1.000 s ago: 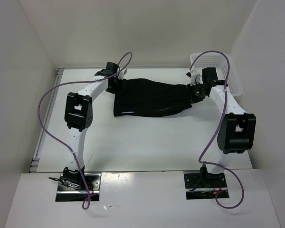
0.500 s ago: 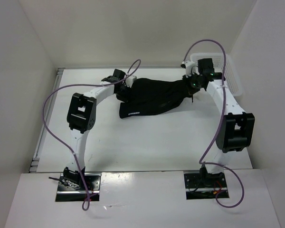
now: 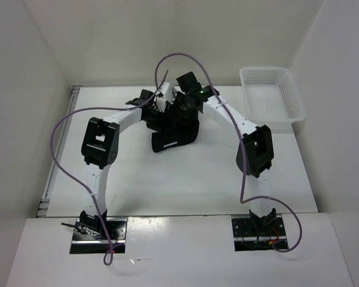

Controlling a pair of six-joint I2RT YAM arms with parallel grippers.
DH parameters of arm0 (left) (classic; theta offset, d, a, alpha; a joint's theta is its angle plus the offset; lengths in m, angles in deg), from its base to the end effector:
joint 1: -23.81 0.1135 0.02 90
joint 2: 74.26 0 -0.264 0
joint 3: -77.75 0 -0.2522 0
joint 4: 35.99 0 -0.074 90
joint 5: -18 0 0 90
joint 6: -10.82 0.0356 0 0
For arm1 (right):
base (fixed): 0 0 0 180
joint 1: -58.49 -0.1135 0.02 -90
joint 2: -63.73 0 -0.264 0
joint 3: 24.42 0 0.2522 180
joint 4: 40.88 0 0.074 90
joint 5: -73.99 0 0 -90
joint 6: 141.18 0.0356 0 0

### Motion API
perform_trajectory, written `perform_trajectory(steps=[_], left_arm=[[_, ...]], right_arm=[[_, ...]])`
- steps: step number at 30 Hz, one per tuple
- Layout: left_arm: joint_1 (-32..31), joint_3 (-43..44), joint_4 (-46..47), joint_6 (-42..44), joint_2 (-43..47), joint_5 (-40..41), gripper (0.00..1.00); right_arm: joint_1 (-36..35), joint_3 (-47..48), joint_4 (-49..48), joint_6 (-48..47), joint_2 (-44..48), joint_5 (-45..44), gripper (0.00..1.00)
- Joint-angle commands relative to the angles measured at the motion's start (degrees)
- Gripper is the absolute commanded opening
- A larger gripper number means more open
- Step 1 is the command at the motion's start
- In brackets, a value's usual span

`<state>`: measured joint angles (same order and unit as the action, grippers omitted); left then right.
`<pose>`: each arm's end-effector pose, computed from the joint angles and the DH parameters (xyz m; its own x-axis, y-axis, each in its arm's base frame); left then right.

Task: Fold and stack the shorts
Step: Fold the shorts

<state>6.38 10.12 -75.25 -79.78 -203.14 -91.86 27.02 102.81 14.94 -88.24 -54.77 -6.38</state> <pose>0.4619 -0.1577 0.1585 -0.7936 0.2388 -0.5595 0.4558 0.8426 -0.2868 0.3974 0.2502 0.3039 -0.1298 -0.7761 -0.6172 -0.8647 0.3932 -0.3125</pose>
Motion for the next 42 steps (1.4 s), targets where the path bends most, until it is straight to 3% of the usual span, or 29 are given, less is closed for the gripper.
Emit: perform_trajectory(steps=[1, 6, 15, 17, 19, 22, 25, 28, 32, 38, 42], left_arm=[[1.87, -5.35, -4.57, 0.60, 0.02, -0.26, 0.09], [5.29, -6.59, -4.56, 0.60, 0.56, -2.99, 0.10], [5.83, -5.54, -5.26, 0.60, -1.19, -4.14, 0.11], [5.83, -5.00, -5.79, 0.60, -1.72, -4.66, 0.11], [5.83, -4.39, -5.79, 0.60, -1.73, -4.66, 0.12], [6.36, -4.39, -6.40, 0.60, -1.12, -4.66, 0.27], [6.88, -3.86, -6.41, 0.60, 0.11, 0.86, 0.43], [9.34, -2.55, -8.42, 0.60, 1.78, 5.70, 0.51], [14.08, -1.41, -9.04, 0.60, 7.84, 11.57, 0.56], [12.78, -2.01, -7.03, 0.60, 20.13, 20.37, 0.67], [4.98, -1.49, -9.21, 0.60, 23.50, 14.53, 0.76]], right_arm=[[-1.94, 3.51, 1.52, -3.55, -2.08, -0.93, 0.00], [-5.97, 2.29, 2.15, -3.55, -2.70, -0.22, 0.00], [-12.29, 1.23, -0.83, -0.48, -3.23, -1.80, 0.00], [-13.53, 1.23, -3.20, 1.97, -3.23, -4.08, 0.14], [-15.55, 1.23, -4.00, 2.60, -3.23, -4.61, 0.35], [-18.01, 2.63, -4.53, 4.62, -2.62, -3.75, 0.45], [-18.72, 4.21, -4.53, 7.26, -0.34, -1.02, 0.48], [-19.25, 4.74, -4.01, 8.76, 2.47, 0.91, 0.50], [-19.25, -0.60, -4.62, 8.76, 8.53, -3.02, 0.50], [-9.18, -17.46, -8.13, 9.80, 18.65, -6.38, 0.57], [-2.31, -23.99, -11.56, 9.82, 19.97, -1.73, 0.66]])
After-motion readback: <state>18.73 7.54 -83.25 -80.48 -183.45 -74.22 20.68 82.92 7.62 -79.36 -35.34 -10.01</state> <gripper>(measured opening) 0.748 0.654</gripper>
